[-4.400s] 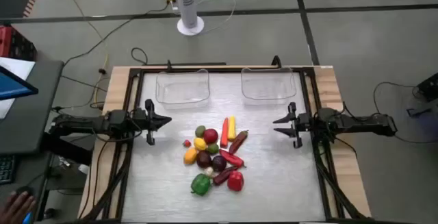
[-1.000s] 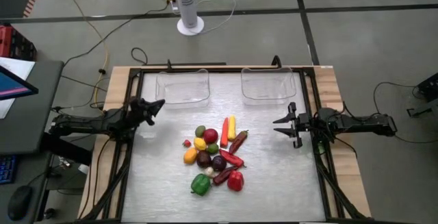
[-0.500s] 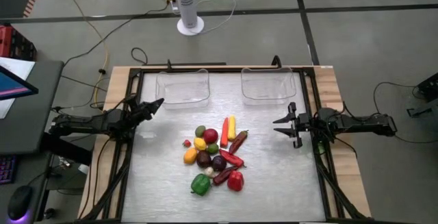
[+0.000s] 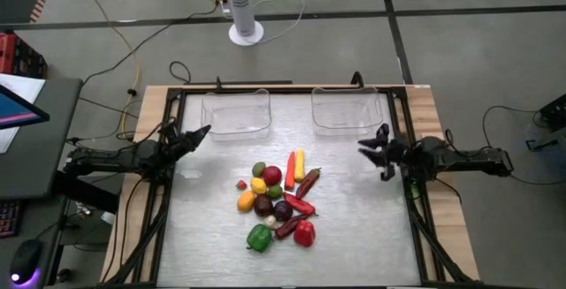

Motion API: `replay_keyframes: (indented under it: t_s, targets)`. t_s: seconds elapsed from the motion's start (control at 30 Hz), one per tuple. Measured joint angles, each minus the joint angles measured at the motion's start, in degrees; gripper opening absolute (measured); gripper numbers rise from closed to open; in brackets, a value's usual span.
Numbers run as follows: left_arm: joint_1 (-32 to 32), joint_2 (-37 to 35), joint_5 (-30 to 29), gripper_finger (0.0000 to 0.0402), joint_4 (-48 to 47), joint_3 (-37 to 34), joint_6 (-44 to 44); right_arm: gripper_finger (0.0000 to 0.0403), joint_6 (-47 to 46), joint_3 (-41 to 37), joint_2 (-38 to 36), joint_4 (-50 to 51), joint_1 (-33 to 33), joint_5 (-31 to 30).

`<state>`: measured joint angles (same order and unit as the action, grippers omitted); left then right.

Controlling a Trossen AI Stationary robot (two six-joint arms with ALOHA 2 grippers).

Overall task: Sort produce into baskets
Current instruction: Put the dark red chili pepper into the right transparent bin

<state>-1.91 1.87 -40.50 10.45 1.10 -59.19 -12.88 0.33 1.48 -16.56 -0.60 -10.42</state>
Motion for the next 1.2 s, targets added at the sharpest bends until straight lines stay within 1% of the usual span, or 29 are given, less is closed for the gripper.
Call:
replay_keyframes:
  t_s: [0.07,0.1,0.2,0.27,0.37,0.47,0.53,0.6,0.67,0.73,0.8,0.9,1.03,1.1,1.2]
  targets:
    - [0.0,0.0,0.7,0.0,5.0,0.0,0.8,0.0154,-6.2,0.0,0.0,-5.5,0.5,-1.6]
    - [0.0,0.0,1.3,0.0,7.7,0.0,2.9,0.0154,-8.2,0.1,0.0,-7.9,0.6,-2.7]
    - [0.0,0.0,2.5,0.0,14.9,0.0,9.4,0.0154,-9.9,0.4,0.0,-12.6,1.5,-7.1]
    - [0.0,0.0,2.5,0.0,18.5,0.0,11.3,0.0154,-11.4,0.6,0.0,-17.6,1.9,-9.4]
    - [0.0,0.0,1.5,0.0,21.6,0.0,13.4,0.0154,-14.4,0.8,0.0,-25.4,2.6,-12.3]
    - [0.0,0.0,1.3,0.0,23.0,0.0,14.1,0.0154,-14.5,0.9,0.0,-31.1,3.5,-15.2]
    - [0.0,0.0,3.0,0.0,23.5,0.0,13.6,0.0154,-14.5,0.9,0.0,-33.5,3.9,-16.5]
    - [0.0,0.0,5.8,0.0,23.5,0.1,12.7,0.0154,-14.8,0.9,0.0,-33.7,4.6,-19.7]
    - [0.0,0.1,7.6,0.0,21.9,1.3,12.4,0.0154,-18.4,0.9,0.0,-33.4,5.0,-23.6]
    - [0.0,1.0,8.2,0.0,18.7,3.6,13.7,0.0154,-22.7,0.9,0.1,-32.9,5.6,-27.3]
    - [0.0,2.4,8.2,0.0002,13.9,6.8,16.0,0.0154,-25.0,0.9,0.8,-31.4,6.3,-29.1]
    - [0.0,5.8,8.1,0.002,5.6,12.4,18.3,0.015,-30.1,2.1,3.1,-26.7,7.0,-29.1]
    - [0.0,11.3,7.4,0.0066,-5.3,19.5,19.0,0.0136,-37.1,6.5,9.3,-17.9,7.1,-28.8]
    - [0.0,13.8,7.2,0.0092,-10.5,22.8,19.0,0.013,-37.9,9.2,13.5,-16.2,7.1,-28.3]
    - [0.0,17.0,7.2,0.0125,-17.2,27.2,19.3,0.0124,-36.5,13.6,20.2,-15.1,7.0,-26.2]
